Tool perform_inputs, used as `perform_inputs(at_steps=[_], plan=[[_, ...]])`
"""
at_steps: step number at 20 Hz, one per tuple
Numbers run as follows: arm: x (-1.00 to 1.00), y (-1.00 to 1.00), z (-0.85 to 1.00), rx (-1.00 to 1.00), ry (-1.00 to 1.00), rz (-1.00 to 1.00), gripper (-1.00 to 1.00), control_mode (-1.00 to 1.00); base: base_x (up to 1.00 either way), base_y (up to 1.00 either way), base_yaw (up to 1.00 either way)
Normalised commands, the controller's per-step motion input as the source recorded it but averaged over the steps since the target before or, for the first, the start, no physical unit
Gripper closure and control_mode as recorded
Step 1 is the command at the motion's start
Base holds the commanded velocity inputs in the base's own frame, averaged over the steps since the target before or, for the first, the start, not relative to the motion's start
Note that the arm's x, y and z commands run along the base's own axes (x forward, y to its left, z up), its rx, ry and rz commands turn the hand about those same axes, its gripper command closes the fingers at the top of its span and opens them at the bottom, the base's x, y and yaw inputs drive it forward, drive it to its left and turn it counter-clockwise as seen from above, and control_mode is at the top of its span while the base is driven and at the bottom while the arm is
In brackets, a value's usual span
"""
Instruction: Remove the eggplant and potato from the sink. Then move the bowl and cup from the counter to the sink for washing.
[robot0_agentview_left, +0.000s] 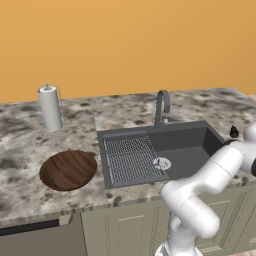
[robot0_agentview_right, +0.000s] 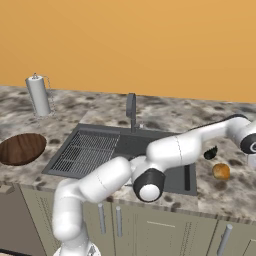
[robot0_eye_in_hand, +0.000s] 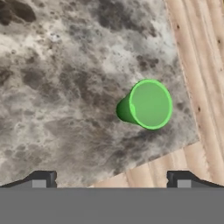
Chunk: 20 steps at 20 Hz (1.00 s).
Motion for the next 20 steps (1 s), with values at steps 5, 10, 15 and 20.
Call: perform_inputs(at_steps=[5, 10, 15, 20], plan=[[0.12, -0.24, 0.00, 0.00, 0.14, 0.00, -1.00, -1.00, 0.00, 0.00, 0.00], [0.11, -0.25, 0.01, 0.03, 0.13, 0.00, -1.00, -1.00, 0.00, 0.00, 0.00], [0.13, -0.24, 0.07, 0.06, 0.09, 0.01, -1.00, -1.00, 0.00, 0.00, 0.00], [0.15, -0.26, 0.13, 0.08, 0.08, 0.03, -1.00, -1.00, 0.00, 0.00, 0.00]])
